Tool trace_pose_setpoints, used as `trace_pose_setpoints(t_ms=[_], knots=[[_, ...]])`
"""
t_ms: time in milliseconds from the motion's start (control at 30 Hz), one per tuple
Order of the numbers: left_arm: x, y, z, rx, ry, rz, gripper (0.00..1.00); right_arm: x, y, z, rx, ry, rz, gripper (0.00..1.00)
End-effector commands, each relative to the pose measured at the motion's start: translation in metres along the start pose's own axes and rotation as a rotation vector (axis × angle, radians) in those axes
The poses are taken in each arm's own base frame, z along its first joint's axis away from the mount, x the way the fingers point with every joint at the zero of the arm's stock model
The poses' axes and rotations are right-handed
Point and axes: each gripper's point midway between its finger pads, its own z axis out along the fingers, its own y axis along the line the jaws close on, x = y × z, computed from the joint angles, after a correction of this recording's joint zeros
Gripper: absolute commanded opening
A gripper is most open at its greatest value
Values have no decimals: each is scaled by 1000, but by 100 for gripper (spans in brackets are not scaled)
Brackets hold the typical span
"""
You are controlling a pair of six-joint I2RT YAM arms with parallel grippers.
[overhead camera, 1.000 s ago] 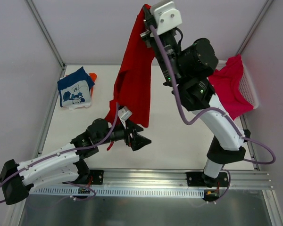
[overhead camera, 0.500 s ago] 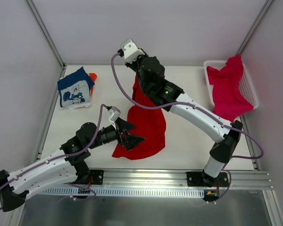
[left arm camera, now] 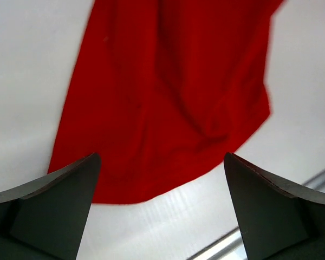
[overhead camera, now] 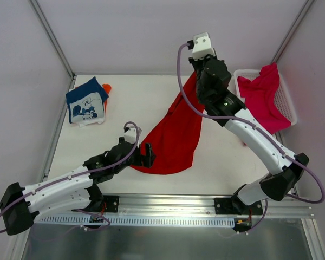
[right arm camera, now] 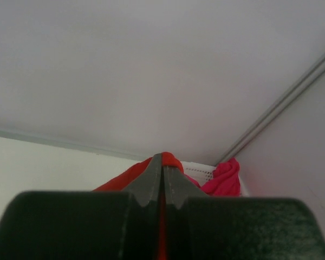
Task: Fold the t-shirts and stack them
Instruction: Move the tshirt to the center of the board, then flatten out the tshirt
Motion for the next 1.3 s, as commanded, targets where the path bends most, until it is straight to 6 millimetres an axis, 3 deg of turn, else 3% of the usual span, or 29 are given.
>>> trace_pose_setpoints(t_ms=[0, 200, 367, 533, 633, 667, 867, 967, 1067, 1267], knots=[[7, 27, 7, -163, 1, -28, 99, -24, -55, -12, 99, -80, 161, 0], [3, 34, 14, -223, 0, -2, 99, -2, -68, -14, 125, -52, 154, 0], [2, 44, 14, -279, -20, 15, 99, 14, -65, -11, 116, -30, 155, 0], [-18, 64, 16, -385, -98, 44, 99, 27, -59, -13, 101, -17, 181, 0], [-31, 74, 29, -393, -99, 78, 99, 37, -51, -13, 84, -4, 193, 0], [-35, 67, 36, -343, -96, 67, 99, 39, -50, -13, 83, -1, 192, 0], [-42, 79, 75, -150, -43, -43, 99, 50, -47, -16, 77, 8, 195, 0], [-36, 85, 91, -118, -11, -87, 99, 52, -47, -19, 75, 8, 197, 0], [-18, 89, 106, -92, 57, -116, 99, 54, -51, -24, 79, 4, 202, 0], [5, 91, 122, -48, 113, -152, 99, 57, -58, -32, 81, -5, 215, 0]])
